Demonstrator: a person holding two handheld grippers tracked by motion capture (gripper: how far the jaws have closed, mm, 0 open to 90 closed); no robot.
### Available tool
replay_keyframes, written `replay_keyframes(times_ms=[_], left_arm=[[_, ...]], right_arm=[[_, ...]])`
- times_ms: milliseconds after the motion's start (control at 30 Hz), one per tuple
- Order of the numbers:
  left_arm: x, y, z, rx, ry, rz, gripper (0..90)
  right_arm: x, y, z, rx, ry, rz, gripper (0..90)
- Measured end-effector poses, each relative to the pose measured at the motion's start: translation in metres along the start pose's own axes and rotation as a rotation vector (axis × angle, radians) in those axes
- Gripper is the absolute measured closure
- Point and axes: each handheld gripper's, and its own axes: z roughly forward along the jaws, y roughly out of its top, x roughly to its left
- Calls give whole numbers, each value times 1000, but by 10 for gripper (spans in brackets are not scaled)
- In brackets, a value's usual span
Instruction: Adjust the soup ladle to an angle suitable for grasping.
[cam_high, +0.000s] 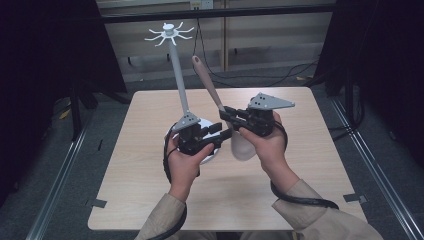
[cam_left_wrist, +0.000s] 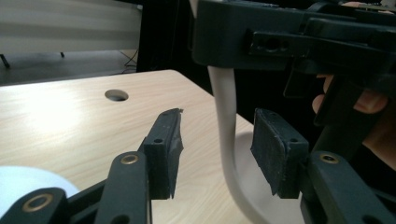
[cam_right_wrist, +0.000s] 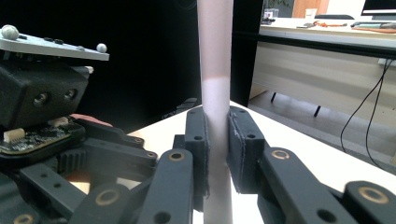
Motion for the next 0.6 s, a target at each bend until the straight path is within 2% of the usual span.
replay_keyframes(times_ms=[233, 267, 300, 400, 600], left_arm=[[-2, 7, 6, -13, -20, 37, 654], [-2, 8, 5, -9, -12, 40, 674], [0, 9, 5, -18, -27, 41, 702], [2, 12, 2, -5, -32, 41, 768], [6, 18, -3, 7, -24, 39, 803]], right_arm=[[2, 4, 0, -14, 9, 9, 798], [2, 5, 0, -15, 7, 13, 798], [2, 5, 0, -17, 8, 17, 798], [2, 6, 0, -22, 11, 20, 799], [4, 10, 1, -36, 19, 22, 798]])
